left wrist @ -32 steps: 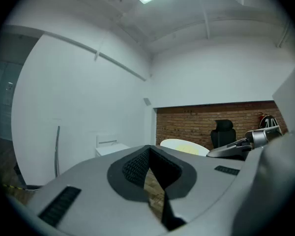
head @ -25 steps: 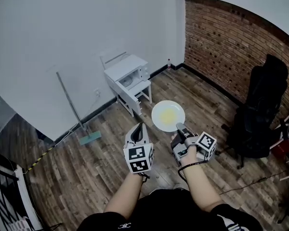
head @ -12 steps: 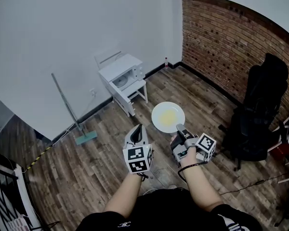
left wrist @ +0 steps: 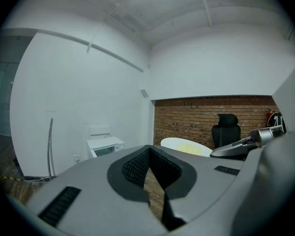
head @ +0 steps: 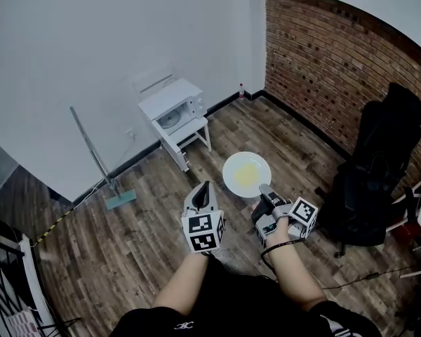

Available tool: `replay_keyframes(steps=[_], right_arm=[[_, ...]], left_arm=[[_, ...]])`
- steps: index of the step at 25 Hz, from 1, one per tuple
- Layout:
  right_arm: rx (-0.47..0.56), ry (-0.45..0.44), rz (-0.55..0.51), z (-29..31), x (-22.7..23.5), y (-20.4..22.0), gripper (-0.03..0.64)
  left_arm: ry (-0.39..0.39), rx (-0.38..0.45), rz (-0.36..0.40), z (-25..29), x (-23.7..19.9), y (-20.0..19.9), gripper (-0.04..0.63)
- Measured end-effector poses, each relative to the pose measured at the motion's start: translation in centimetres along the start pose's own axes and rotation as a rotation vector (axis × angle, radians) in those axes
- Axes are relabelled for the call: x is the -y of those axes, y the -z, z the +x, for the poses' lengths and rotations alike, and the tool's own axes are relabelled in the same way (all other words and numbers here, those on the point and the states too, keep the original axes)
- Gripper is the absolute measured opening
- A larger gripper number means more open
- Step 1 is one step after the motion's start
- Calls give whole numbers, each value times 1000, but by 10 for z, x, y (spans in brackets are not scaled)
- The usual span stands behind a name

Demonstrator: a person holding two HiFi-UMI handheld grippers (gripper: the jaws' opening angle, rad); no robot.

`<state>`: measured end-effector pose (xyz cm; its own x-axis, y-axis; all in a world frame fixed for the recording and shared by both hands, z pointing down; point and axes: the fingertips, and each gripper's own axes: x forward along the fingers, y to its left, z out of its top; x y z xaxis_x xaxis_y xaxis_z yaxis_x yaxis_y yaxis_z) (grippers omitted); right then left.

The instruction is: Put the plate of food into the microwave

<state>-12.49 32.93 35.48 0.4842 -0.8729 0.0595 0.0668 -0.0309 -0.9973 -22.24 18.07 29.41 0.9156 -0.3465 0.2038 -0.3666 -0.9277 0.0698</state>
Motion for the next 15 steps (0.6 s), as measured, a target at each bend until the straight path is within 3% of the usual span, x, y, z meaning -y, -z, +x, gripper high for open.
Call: replay_keyframes(steps=[7, 15], right_arm=[[4, -10, -5, 30, 3, -39, 21], [-12, -6, -40, 134, -11, -92, 21]], left_arm=[[18, 17, 8, 55, 4, -7, -2], [36, 31, -25, 169, -20, -27, -2]])
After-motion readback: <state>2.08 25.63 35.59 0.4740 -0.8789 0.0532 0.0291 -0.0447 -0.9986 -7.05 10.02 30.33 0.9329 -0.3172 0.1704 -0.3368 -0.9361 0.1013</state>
